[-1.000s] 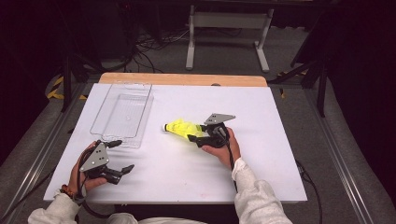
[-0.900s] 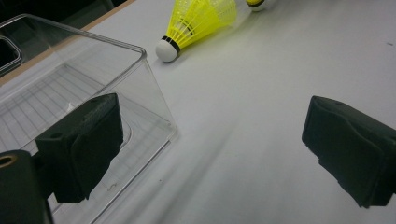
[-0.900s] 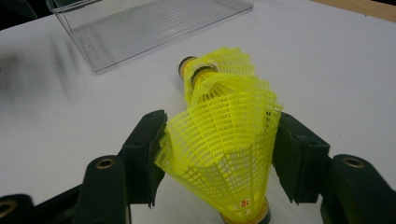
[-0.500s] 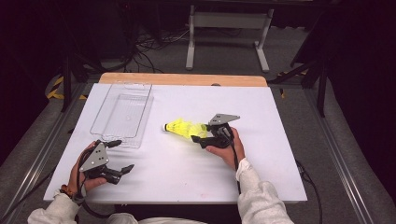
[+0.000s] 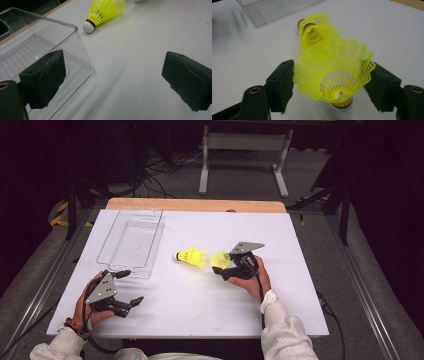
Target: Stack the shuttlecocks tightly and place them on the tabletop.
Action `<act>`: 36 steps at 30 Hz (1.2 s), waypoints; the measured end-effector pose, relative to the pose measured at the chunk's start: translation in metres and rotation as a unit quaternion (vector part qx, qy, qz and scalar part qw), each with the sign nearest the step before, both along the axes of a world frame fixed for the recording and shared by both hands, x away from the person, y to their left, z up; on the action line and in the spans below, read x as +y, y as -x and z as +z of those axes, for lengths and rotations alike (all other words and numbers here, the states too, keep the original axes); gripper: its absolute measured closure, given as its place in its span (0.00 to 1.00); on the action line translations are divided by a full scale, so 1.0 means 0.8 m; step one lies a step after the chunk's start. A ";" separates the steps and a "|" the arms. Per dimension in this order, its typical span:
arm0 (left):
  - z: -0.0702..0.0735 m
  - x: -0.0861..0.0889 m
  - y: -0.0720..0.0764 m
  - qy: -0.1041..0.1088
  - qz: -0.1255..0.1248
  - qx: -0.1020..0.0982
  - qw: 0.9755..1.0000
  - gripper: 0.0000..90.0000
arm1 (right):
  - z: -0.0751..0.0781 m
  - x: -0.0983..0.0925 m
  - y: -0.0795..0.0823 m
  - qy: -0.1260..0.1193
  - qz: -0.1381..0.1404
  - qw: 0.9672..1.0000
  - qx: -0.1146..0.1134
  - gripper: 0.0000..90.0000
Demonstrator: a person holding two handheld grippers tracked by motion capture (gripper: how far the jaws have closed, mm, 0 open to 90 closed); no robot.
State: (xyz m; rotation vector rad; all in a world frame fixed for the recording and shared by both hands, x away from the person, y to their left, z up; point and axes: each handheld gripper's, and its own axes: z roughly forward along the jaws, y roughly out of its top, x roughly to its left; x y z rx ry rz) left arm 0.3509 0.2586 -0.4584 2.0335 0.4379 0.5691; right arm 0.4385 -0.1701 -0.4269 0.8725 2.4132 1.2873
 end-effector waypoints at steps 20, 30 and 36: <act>-0.001 -0.002 0.000 -0.002 -0.004 0.004 1.000 0.07 | 0.001 -0.036 0.003 0.008 -0.011 1.000 0.013 0.36; -0.002 -0.003 -0.001 -0.007 -0.005 0.004 1.000 0.07 | -0.009 -0.063 0.008 0.026 -0.017 0.999 0.032 0.35; -0.002 -0.005 -0.001 -0.008 -0.005 0.006 1.000 0.07 | -0.018 -0.080 0.011 0.033 -0.025 0.998 0.041 0.35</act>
